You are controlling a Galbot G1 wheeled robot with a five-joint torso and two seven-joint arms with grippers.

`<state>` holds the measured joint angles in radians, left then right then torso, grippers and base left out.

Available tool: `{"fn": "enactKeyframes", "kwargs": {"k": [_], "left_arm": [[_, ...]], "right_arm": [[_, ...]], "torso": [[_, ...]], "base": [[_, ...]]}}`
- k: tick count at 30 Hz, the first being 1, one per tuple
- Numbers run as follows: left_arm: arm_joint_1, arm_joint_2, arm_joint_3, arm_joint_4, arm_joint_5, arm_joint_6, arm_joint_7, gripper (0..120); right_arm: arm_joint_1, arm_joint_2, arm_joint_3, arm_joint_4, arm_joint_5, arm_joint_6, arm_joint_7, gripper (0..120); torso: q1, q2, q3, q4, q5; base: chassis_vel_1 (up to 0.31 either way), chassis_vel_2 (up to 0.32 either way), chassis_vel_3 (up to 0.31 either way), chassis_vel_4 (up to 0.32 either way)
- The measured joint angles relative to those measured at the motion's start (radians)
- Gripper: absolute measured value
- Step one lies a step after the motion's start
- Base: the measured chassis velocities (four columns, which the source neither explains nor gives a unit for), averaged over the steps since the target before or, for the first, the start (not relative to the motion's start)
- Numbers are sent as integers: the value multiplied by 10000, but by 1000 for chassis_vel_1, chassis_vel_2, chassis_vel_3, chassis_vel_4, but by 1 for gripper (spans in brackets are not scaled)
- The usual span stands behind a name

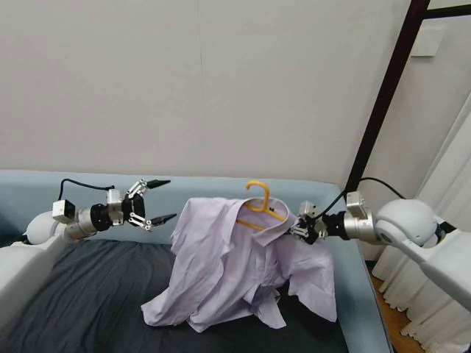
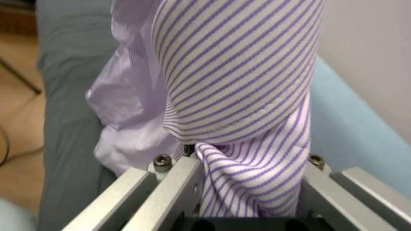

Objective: Pick up the clothes from the sofa and hang them on the clothes hanger.

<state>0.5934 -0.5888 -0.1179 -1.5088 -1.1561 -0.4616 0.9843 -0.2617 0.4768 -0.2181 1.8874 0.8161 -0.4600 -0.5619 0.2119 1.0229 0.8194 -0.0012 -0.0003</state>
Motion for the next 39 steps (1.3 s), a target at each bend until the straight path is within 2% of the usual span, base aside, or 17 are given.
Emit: {"fn": "enactKeyframes", "kwargs": {"k": [3,4,5,6,8,10,11,13,15,17,19,25,29,31,36,37,39], "left_arm": [[211,-74,-19,-299,-38,-1,-226,100],[311,-297,65,-489,217,3,-409,100],[409,-457,161,-629,501,13,-573,100],[409,-457,161,-629,501,13,-573,100],[803,-613,216,-1128,1013,12,-1233,100],[1280,-686,215,-1788,1401,48,-2279,100],[1280,-686,215,-1788,1401,48,-2279,100],[1833,-777,192,-2593,1659,198,-3376,100],[2269,-935,192,-3282,1769,366,-4235,100],[2289,-944,194,-3311,1772,373,-4267,100],[2888,-1249,255,-3934,2096,632,-4863,100],[3481,-1782,435,-3599,2928,829,-4971,100],[3555,-2398,775,-2775,3325,868,-4856,100],[3540,-2478,859,-2653,3346,870,-4789,100],[2968,-3165,1591,-1349,4187,689,-3484,98],[2968,-3165,1591,-1349,4187,689,-3484,98],[2680,-3368,1726,-793,4576,545,-3078,95]], "right_arm": [[-146,-396,263,522,775,-221,877,2],[-526,-978,654,1169,1702,-463,1981,2],[-824,-1451,927,1730,2549,-680,3069,2],[-824,-1451,927,1730,2549,-680,3069,2],[-938,-1899,1213,2527,4233,-1207,4972,2],[-657,-2008,1370,3208,6104,-1679,6711,2],[-657,-2008,1370,3208,6104,-1679,6711,2],[49,-1910,1455,3846,8025,-2451,8893,2],[604,-1797,1454,4193,9031,-2742,10085,2],[648,-1789,1452,4213,9071,-2754,10156,2],[1177,-1758,1385,4322,9422,-2798,10534,2],[1616,-1821,1243,4447,9798,-2800,10625,2],[1893,-1835,1104,4652,9880,-2789,10691,2],[1915,-1842,1073,4695,9877,-2785,10723,2],[1747,-1907,945,4787,9579,-2753,10757,2],[1747,-1907,945,4787,9579,-2753,10757,2],[1585,-1922,949,4761,9420,-2748,10694,2]], "torso": [[0,0,1,5,-1],[0,0,0,6,-1],[0,0,0,-8,-7],[0,0,0,-8,-7],[0,0,0,-14,-3],[-1,0,0,-11,1],[-1,0,0,-11,1],[0,1,1,11,-9],[0,0,1,9,-3],[0,0,1,8,-4],[-1,1,1,-4,-2],[0,0,2,1,-4],[1,-2,2,0,-4],[1,-1,2,0,-4],[1,-1,2,0,-3],[1,-1,2,0,-3],[1,-2,3,-2,0]], "base": [[0,0,0,0],[0,0,0,0],[0,0,0,0],[0,0,0,0],[0,0,0,0],[0,0,0,0],[0,0,0,0],[0,0,0,0],[0,0,0,0],[0,0,0,0],[0,0,0,0],[0,0,0,0],[0,0,0,0],[0,0,0,0],[0,0,0,0],[0,0,0,0],[0,0,0,0]]}}
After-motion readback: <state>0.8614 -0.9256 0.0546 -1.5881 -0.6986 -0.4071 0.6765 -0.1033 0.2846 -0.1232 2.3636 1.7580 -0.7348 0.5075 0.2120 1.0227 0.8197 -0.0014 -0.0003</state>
